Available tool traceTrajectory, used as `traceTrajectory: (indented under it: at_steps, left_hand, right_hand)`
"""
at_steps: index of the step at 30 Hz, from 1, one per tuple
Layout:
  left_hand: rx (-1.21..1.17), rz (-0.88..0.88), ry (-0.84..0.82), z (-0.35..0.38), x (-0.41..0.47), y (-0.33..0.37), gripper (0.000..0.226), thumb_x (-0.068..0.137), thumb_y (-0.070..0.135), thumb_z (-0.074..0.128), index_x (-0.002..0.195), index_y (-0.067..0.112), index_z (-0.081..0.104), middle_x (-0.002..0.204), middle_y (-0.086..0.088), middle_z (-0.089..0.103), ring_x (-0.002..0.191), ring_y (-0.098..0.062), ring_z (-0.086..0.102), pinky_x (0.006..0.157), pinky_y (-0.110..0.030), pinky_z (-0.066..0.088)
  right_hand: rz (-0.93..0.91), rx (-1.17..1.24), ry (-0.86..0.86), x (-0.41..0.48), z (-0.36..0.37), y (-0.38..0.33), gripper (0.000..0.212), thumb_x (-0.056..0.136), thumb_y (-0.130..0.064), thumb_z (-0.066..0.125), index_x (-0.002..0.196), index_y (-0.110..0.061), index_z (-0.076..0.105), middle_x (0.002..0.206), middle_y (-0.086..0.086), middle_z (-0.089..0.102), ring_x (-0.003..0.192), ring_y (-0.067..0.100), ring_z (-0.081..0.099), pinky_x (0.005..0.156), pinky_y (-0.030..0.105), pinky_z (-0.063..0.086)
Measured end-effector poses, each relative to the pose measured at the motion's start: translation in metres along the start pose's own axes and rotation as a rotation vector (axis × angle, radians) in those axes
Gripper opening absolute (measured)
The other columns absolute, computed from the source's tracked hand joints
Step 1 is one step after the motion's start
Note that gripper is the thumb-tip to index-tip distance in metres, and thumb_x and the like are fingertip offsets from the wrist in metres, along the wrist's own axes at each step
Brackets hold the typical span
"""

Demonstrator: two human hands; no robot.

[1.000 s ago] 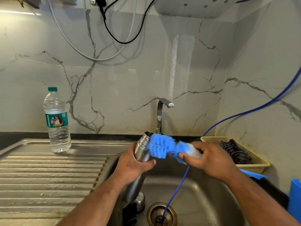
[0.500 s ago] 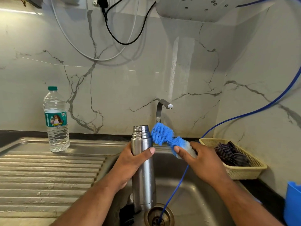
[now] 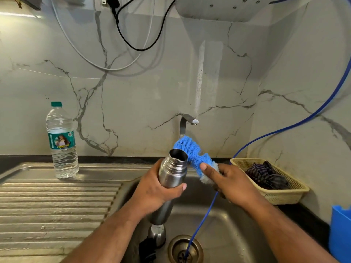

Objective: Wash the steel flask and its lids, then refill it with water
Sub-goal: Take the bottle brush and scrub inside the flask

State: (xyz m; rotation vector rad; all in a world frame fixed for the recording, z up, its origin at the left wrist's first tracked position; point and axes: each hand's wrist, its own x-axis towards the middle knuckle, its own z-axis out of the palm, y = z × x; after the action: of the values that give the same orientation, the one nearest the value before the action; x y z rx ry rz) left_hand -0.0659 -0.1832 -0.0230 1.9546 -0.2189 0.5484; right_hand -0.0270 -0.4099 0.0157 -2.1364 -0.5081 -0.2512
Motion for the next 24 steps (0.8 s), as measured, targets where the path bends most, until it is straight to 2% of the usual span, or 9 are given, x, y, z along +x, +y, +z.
traceTrajectory:
  at_steps: [2,4,8,10,13,16,19,22,24]
  left_hand:
    - [-0.017,-0.026,0.099,-0.007,0.004,-0.002,0.050,0.070,0.028,0.093,0.108,0.033,0.063,0.093,0.005,0.073,0.081,-0.010,0.070,0.069,-0.023,0.059]
    - [0.012,-0.035,0.122,-0.016,0.004,-0.006,0.051,0.069,0.029,0.093,0.108,0.035,0.061,0.093,0.007,0.073,0.081,-0.008,0.070,0.069,-0.023,0.059]
    - [0.115,0.021,-0.084,-0.007,-0.004,-0.001,0.063,0.067,0.027,0.095,0.117,0.040,0.058,0.105,0.025,0.069,0.091,-0.001,0.069,0.075,-0.015,0.056]
    - [0.158,0.078,-0.065,0.000,-0.004,-0.002,0.067,0.065,0.028,0.095,0.118,0.041,0.057,0.106,0.026,0.069,0.094,0.000,0.068,0.077,-0.014,0.055]
    - [0.163,0.030,0.037,-0.008,0.000,-0.006,0.065,0.065,0.031,0.095,0.116,0.043,0.056,0.098,0.016,0.071,0.089,0.005,0.066,0.069,-0.011,0.053]
    - [0.188,-0.017,0.134,-0.017,0.003,-0.010,0.061,0.065,0.036,0.094,0.109,0.045,0.053,0.095,0.014,0.069,0.080,0.002,0.066,0.061,-0.012,0.050]
    - [0.222,0.032,0.198,-0.016,0.004,-0.009,0.062,0.064,0.037,0.093,0.110,0.044,0.053,0.094,0.016,0.067,0.080,0.002,0.064,0.060,-0.010,0.048]
    - [0.317,0.113,0.222,-0.013,0.005,-0.011,0.069,0.062,0.040,0.092,0.119,0.043,0.053,0.100,0.018,0.065,0.085,-0.001,0.064,0.065,-0.015,0.053]
    - [0.465,0.155,0.262,-0.013,0.006,-0.011,0.078,0.061,0.044,0.090,0.128,0.040,0.051,0.108,0.019,0.062,0.090,-0.004,0.062,0.076,-0.024,0.055]
  right_hand:
    - [0.023,0.080,-0.041,0.000,-0.006,0.000,0.057,0.085,-0.071,0.060,0.064,-0.018,0.053,0.051,-0.003,0.050,0.045,0.011,0.043,0.057,0.031,0.037]
    - [0.010,0.102,-0.059,-0.001,-0.009,-0.001,0.056,0.087,-0.068,0.061,0.063,-0.019,0.049,0.051,-0.004,0.047,0.045,0.011,0.041,0.057,0.031,0.034]
    - [-0.012,0.077,-0.068,-0.002,-0.002,-0.002,0.055,0.089,-0.065,0.062,0.051,-0.027,0.049,0.047,-0.007,0.045,0.044,0.009,0.041,0.057,0.030,0.036]
    - [-0.006,0.087,-0.080,-0.003,-0.005,-0.002,0.054,0.088,-0.065,0.062,0.049,-0.030,0.050,0.047,-0.007,0.045,0.044,0.008,0.041,0.054,0.028,0.035]
    - [-0.013,0.060,-0.058,-0.002,-0.019,0.001,0.056,0.083,-0.070,0.062,0.059,-0.022,0.048,0.050,-0.005,0.045,0.046,0.010,0.039,0.054,0.028,0.034]
    - [-0.083,-0.051,0.062,0.001,-0.028,0.004,0.065,0.078,-0.077,0.059,0.065,-0.015,0.050,0.053,-0.007,0.044,0.050,0.010,0.039,0.058,0.033,0.034]
    - [-0.173,-0.140,0.158,-0.001,-0.030,0.004,0.051,0.079,-0.079,0.056,0.084,-0.030,0.065,0.068,-0.011,0.064,0.059,0.007,0.057,0.060,0.037,0.047]
    - [-0.256,-0.265,0.145,-0.004,-0.034,0.002,0.048,0.078,-0.082,0.054,0.097,-0.039,0.065,0.077,-0.014,0.067,0.069,0.006,0.063,0.064,0.036,0.051]
    - [-0.273,-0.329,0.097,-0.003,-0.040,0.002,0.048,0.077,-0.084,0.054,0.098,-0.043,0.066,0.078,-0.017,0.067,0.069,0.006,0.062,0.063,0.035,0.050]
